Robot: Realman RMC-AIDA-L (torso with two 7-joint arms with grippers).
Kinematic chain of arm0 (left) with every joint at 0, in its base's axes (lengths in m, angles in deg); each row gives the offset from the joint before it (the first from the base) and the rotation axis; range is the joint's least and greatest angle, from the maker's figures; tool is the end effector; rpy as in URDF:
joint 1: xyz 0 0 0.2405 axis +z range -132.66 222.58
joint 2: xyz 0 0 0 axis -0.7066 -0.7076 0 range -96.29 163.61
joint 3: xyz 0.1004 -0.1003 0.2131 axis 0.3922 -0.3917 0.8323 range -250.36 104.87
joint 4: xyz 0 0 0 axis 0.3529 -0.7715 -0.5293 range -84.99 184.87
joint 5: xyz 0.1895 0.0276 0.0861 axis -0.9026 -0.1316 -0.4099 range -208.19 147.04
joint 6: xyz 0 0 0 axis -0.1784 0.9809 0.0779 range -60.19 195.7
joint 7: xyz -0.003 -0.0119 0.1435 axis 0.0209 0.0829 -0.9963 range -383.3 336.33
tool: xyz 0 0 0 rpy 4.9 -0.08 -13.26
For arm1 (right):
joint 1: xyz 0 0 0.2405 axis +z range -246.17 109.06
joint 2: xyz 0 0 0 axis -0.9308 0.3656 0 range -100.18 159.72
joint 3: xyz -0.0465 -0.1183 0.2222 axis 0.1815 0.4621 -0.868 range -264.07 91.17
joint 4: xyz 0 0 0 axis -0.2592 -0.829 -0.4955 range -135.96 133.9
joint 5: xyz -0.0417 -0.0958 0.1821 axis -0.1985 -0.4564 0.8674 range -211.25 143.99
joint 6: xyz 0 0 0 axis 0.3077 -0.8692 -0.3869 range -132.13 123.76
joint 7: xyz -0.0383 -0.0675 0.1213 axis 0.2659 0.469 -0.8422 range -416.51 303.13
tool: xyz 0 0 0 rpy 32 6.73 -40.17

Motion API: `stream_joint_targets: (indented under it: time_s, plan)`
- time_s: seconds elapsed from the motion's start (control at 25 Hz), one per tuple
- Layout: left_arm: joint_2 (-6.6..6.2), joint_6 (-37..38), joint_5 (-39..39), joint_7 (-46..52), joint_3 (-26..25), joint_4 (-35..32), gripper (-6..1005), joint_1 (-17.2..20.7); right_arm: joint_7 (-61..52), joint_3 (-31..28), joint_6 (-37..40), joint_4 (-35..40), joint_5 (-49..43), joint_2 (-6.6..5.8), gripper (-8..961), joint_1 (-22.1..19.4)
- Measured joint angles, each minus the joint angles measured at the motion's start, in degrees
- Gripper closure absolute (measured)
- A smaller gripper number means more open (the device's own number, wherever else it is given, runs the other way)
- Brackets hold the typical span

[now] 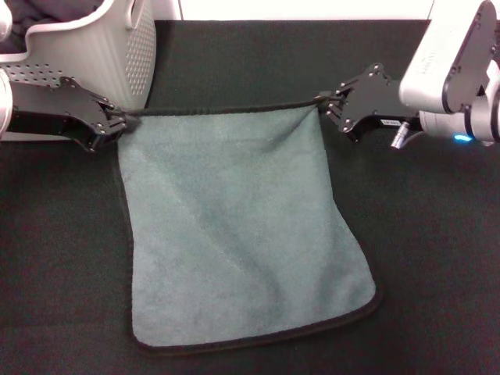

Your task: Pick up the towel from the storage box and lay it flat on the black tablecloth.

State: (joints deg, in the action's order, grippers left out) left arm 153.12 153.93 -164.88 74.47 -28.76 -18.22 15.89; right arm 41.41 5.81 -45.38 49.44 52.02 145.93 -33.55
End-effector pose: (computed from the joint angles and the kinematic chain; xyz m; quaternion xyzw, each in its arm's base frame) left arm -0.2567 0.3595 0.0706 -0.9508 -0.1973 -0.0210 0.2380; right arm 0.1676 0.4068 -0.0575 -0.9582 0.0123 0.0891 0.2716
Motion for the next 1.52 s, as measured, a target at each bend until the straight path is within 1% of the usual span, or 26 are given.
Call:
stream_joint_targets:
  time_s: [0.08, 0.16, 0.28, 0.4, 0.52, 0.84, 0.92, 1.04, 1.12, 1.16, 1.2, 1.28, 1.36, 1.4, 1.44, 1.52]
  plan:
    - [-0.19, 0.02, 0.22, 1.13, 0.04, 0.75, 846, -0.15, -2.31, 0.59, 0.27, -0.57, -0.57, -0.08, 935, 0.97]
    - [-0.38, 0.46, 0.56, 1.13, 0.16, 1.12, 837, -0.16, -3.12, 0.75, 0.79, -0.61, -1.10, -0.06, 935, 1.06]
    - [-0.31, 0.76, 0.77, 0.79, 0.11, 1.21, 823, -0.18, -2.06, 1.49, 2.44, 0.96, -1.22, 0.06, 766, -0.24]
    - [-0.23, 0.78, 0.80, 0.76, -0.03, 0.91, 724, -0.19, -1.71, 2.18, 3.56, 2.49, -1.26, 0.07, 648, -1.32]
    - [-0.35, 0.82, 0.81, 0.75, 0.01, 0.89, 625, -0.18, -1.68, 2.21, 4.12, 2.73, -1.27, 0.07, 529, -1.45]
    - [-0.35, 0.83, 0.86, 0.58, 0.23, 0.83, 391, -0.03, -1.65, 2.32, 4.75, 2.99, -1.32, 0.03, 339, -1.90]
    - [-0.36, 0.84, 0.87, 0.57, 0.23, 0.83, 385, 0.01, -1.56, 2.31, 4.75, 3.31, -1.31, 0.02, 291, -2.17]
    - [-0.30, 0.95, 1.06, 0.38, 0.22, 0.83, 377, 0.08, -0.92, 2.25, 4.71, 3.60, -1.21, 0.02, 181, -2.61]
    - [-0.23, 1.88, 2.27, -0.61, 0.22, 0.85, 377, 0.24, -0.20, 2.12, 3.99, 4.33, -0.96, -0.08, 107, -3.46]
    - [-0.21, 4.16, 4.32, -2.43, 0.17, 0.94, 377, 0.55, -0.04, 1.99, 3.30, 5.03, -0.91, -0.20, 70, -4.00]
    - [-0.20, 7.69, 7.61, -5.10, 0.04, 1.01, 377, 1.05, 0.38, 1.54, 1.57, 6.65, -0.88, -0.41, 70, -5.45]
    - [-0.21, 13.92, 14.81, -9.86, -0.20, 1.26, 377, 2.51, 1.81, -0.51, -4.72, 11.49, -0.80, -0.69, 69, -9.40]
    - [-0.31, 20.31, 24.57, -14.72, -0.14, 1.66, 377, 5.27, 3.69, -4.50, -15.26, 16.77, 0.16, -0.68, 69, -14.27]
    - [-0.24, 22.39, 27.97, -16.45, 0.29, 1.78, 377, 6.57, 4.69, -8.41, -27.40, 19.82, 3.49, -0.64, 69, -18.18]
    - [-0.17, 24.00, 30.51, -17.71, 0.61, 1.86, 377, 7.61, 4.69, -8.41, -27.40, 19.82, 3.49, -0.64, 69, -18.18]
    - [0.06, 26.01, 32.81, -18.64, 1.43, 2.17, 377, 9.06, 4.63, -12.47, -40.07, 20.74, 9.43, -0.86, 69, -21.57]
